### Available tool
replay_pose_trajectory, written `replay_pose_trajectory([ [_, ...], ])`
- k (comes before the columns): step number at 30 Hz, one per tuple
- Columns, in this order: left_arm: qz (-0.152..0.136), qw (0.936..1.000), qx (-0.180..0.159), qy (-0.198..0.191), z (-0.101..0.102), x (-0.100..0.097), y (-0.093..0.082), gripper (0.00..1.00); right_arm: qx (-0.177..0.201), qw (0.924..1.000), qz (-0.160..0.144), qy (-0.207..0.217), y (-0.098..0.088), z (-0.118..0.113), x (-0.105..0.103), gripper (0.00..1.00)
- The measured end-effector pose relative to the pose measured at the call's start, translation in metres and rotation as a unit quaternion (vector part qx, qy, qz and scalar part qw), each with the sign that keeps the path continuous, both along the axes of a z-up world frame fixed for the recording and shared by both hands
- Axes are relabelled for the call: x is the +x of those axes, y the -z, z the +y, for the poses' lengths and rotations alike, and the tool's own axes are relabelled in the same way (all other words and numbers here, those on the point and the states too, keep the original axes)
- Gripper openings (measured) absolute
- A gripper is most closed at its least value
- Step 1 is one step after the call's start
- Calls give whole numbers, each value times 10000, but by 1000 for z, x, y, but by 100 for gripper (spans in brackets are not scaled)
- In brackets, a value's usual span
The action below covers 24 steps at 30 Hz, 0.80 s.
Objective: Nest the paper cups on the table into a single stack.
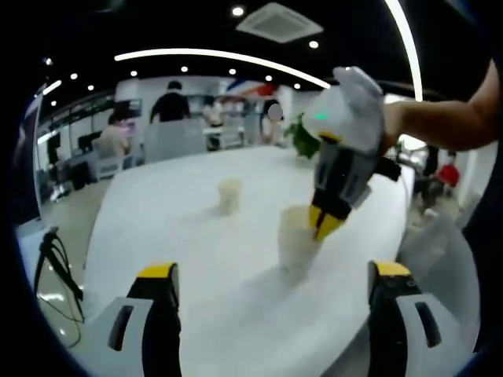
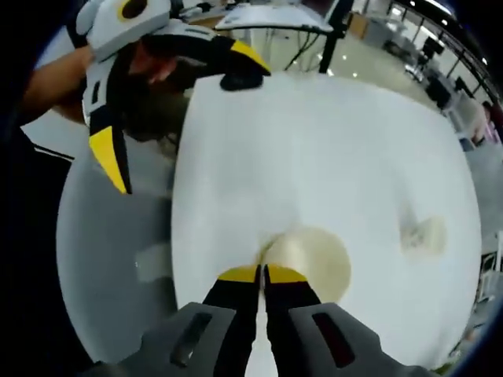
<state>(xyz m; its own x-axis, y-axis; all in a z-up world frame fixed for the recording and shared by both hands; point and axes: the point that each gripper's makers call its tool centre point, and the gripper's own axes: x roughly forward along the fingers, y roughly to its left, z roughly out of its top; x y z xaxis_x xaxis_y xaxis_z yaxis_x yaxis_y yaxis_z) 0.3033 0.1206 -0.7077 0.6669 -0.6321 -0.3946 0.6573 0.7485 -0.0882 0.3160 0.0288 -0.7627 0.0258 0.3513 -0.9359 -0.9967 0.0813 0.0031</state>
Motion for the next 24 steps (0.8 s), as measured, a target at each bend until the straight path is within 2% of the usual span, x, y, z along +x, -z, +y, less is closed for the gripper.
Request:
replay_pose_trajectory([
  [1, -1, 10000, -6, -2, 0, 0, 0, 98, 95, 9999, -61, 54, -3, 2, 3, 0],
  [3, 12, 10000, 7, 3, 0, 0, 1, 98, 314, 9988, -282, -240, -6, 4, 7, 1],
  [5, 19, 10000, 16, 1, 1, 0, 1, 98, 483, 9985, -254, -25, -11, 3, 8, 9],
  [6, 17, 10000, 4, -6, 1, 0, 1, 98, 689, 9973, -220, 125, -17, 3, 8, 13],
  [7, 10, 10000, -5, -9, 1, 1, 1, 98, 917, 9954, -200, 216, -24, 3, 10, 15],
  [9, -21, 10000, -38, -33, 1, 3, -1, 98, 1135, 9926, -158, 399, -32, -2, 12, 18],
  [12, -64, 9999, -108, -66, 1, 5, -2, 98, 1649, 9829, -221, 787, -51, -12, 20, 25],
  [14, -88, 9998, -145, -88, 1, 7, -2, 98, 2001, 9735, -348, 1049, -64, -23, 27, 31],
  [18, -132, 9997, -181, -124, 0, 11, -1, 98, 2656, 9489, -713, 1546, -80, -47, 39, 45],
  [21, -186, 9995, -213, -159, 0, 15, -1, 98, 2956, 9339, -646, 1907, -78, -65, 39, 56],
  [22, -195, 9994, -216, -165, 0, 16, 0, 98, 3070, 9255, -662, 2116, -75, -73, 40, 61],
  [23, -203, 9994, -226, -168, 1, 17, 2, 98, 3137, 9202, -718, 2228, -73, -78, 42, 67],
  [24, -226, 9993, -259, -166, 1, 18, 3, 98, 3286, 9109, -809, 2359, -72, -84, 43, 74],
])
